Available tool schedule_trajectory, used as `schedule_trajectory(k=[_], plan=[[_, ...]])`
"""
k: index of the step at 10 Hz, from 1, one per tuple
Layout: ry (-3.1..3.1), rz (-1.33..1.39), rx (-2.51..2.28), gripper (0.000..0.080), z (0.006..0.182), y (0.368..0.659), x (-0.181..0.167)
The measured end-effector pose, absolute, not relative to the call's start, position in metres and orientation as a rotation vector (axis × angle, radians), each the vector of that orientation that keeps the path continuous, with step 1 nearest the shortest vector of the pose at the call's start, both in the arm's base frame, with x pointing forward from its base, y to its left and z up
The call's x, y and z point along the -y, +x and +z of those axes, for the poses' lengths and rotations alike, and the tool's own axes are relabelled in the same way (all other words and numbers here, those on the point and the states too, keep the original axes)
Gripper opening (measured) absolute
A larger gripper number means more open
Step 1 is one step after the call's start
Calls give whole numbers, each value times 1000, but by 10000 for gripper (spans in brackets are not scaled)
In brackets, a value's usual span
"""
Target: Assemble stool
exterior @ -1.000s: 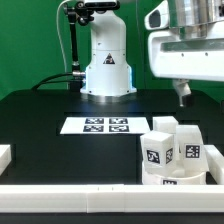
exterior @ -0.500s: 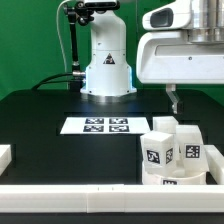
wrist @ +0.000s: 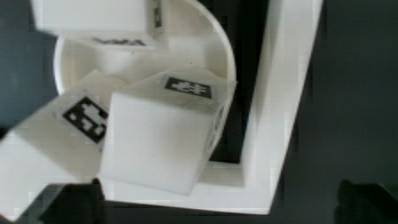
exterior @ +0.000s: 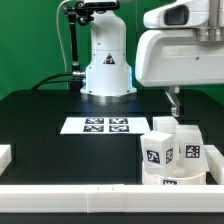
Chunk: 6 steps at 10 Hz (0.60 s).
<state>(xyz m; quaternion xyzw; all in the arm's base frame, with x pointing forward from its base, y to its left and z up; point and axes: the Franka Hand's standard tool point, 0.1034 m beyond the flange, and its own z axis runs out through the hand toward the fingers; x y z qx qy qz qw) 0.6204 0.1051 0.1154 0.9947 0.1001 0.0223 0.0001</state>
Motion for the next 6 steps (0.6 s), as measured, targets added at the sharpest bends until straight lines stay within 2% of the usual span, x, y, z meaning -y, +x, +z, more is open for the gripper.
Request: schedule_trajectory(k=[6], plan=[[2910,9,-1031,649,112,621,-100]])
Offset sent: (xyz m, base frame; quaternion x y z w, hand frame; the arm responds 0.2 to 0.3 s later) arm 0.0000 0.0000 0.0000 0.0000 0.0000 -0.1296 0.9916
